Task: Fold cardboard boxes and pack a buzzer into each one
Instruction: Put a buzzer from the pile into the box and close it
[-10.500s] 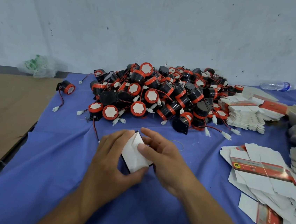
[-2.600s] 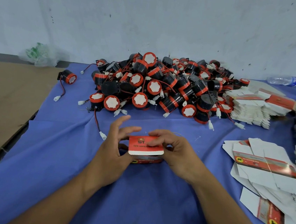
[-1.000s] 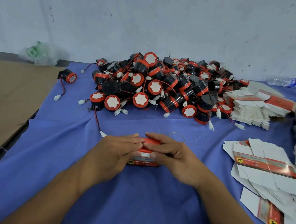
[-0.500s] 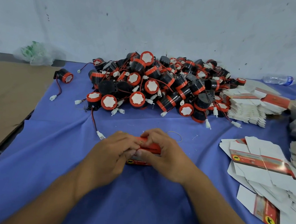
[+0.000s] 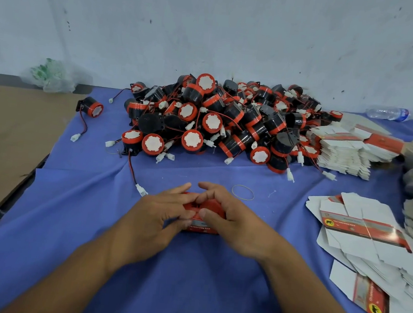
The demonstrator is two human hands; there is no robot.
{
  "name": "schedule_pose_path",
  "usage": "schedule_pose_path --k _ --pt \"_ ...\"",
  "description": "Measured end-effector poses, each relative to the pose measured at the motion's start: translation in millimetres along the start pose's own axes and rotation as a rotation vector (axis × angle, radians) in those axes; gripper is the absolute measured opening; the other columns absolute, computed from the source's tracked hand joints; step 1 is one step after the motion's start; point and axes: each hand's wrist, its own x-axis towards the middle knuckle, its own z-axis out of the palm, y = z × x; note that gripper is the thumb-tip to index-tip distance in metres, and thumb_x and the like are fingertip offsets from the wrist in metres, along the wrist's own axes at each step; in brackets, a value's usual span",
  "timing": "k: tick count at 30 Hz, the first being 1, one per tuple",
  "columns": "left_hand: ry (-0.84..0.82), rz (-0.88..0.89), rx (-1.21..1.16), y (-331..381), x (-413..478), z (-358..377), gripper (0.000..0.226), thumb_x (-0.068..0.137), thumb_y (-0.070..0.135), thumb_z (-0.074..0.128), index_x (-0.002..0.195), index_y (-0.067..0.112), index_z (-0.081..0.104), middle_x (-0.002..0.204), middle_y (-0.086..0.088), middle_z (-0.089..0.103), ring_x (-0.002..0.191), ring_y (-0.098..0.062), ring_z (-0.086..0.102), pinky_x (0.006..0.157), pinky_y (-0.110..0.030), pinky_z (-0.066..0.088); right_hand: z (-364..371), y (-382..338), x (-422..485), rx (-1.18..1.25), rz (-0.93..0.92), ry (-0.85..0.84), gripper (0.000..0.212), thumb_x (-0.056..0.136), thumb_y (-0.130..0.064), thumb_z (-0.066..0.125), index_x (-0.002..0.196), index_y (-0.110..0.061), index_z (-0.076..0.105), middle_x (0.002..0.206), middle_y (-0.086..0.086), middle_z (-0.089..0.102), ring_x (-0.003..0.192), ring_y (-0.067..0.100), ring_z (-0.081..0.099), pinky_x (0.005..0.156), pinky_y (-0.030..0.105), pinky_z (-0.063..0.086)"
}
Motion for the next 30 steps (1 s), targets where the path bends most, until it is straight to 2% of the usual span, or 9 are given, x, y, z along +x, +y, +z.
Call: schedule_pose_path --k 4,9,12,14,18,21,23,28,30 --pt "-0.031 -0.019 -0.045 3 -7 8 0.044 0.091 0.017 0.068 0.131 0.027 0.051 0.143 0.047 0.022 0.141 0.014 0.016 0.109 -0.004 0.02 -5 -2 -1 0.005 0.01 -0.068 0.031 0.103 -0.026 0.053 0.132 -0.034 0.053 0.156 -0.023 0.025 0.139 -0.011 0.029 0.113 0.023 0.032" --pt "0.096 -0.128 -0.141 -3 -1 10 0.035 0.09 0.009 0.067 0.119 0.026 0.058 0.136 0.016 0.052 0.126 0.0 0.048 0.104 -0.027 0.043 -10 2 -8 -0.122 -0.067 -0.093 0.07 0.083 -0.03 0.081 0.143 -0.037 0.047 0.158 -0.023 0.021 0.14 -0.01 0.028 0.11 0.017 0.035" --pt "0.121 -0.233 -0.325 -6 0 4 0.026 0.092 0.028 0.064 0.117 0.034 0.059 0.132 0.024 0.056 0.123 0.003 0.052 0.097 -0.027 0.05 -4 4 -4 -0.155 -0.208 0.155 0.056 0.083 -0.031 0.081 0.133 -0.024 0.059 0.137 -0.013 0.054 0.127 0.002 0.051 0.103 0.023 0.045" --pt "0.081 -0.261 -0.422 -8 -2 -1 0.038 0.087 0.035 0.067 0.124 0.034 0.058 0.135 0.025 0.053 0.125 0.001 0.051 0.094 -0.025 0.052 -3 1 0 -0.139 -0.259 0.24 0.047 0.086 -0.035 0.077 0.127 -0.02 0.06 0.118 -0.009 0.063 0.109 0.012 0.062 0.091 0.032 0.053" --pt "0.017 -0.219 -0.234 -6 -5 3 0.069 0.073 0.035 0.085 0.132 0.037 0.049 0.129 0.026 0.053 0.119 0.0 0.053 0.095 -0.016 0.046 1 0 3 -0.121 -0.265 0.248 0.028 0.094 -0.041 0.066 0.116 -0.025 0.059 0.104 -0.01 0.063 0.094 0.015 0.063 0.078 0.033 0.055" --pt "0.136 -0.233 -0.279 1 -3 3 0.051 0.077 0.039 0.077 0.122 0.038 0.055 0.112 0.025 0.063 0.103 0.001 0.061 0.081 -0.011 0.049 0 -1 0 0.054 -0.179 0.117 0.039 0.087 -0.04 0.075 0.12 -0.029 0.057 0.108 -0.012 0.065 0.1 0.011 0.065 0.078 0.022 0.054" --pt "0.126 -0.215 -0.298 1 -5 1 0.047 0.078 0.04 0.073 0.12 0.04 0.053 0.112 0.029 0.062 0.103 0.004 0.061 0.08 -0.007 0.047 0 -3 -1 0.072 -0.17 0.089 0.05 0.079 -0.031 0.085 0.121 -0.028 0.058 0.112 -0.011 0.066 0.107 0.013 0.065 0.087 0.027 0.056" --pt "0.167 -0.215 -0.364 2 -1 4 0.058 0.081 0.041 0.073 0.131 0.04 0.044 0.121 0.031 0.057 0.111 0.003 0.059 0.086 -0.012 0.05 -3 -14 -2 -0.031 -0.283 0.247 0.044 0.076 -0.024 0.087 0.113 -0.019 0.064 0.104 -0.011 0.07 0.1 0.01 0.067 0.085 0.024 0.056" --pt "0.207 -0.287 -0.434 0 0 4 0.07 0.083 0.039 0.071 0.141 0.042 0.031 0.13 0.033 0.049 0.116 0.004 0.055 0.089 -0.015 0.05 -13 -30 -2 0.09 -0.296 0.397 0.039 0.079 -0.018 0.084 0.111 -0.019 0.063 0.102 -0.011 0.071 0.095 0.006 0.068 0.08 0.022 0.056"
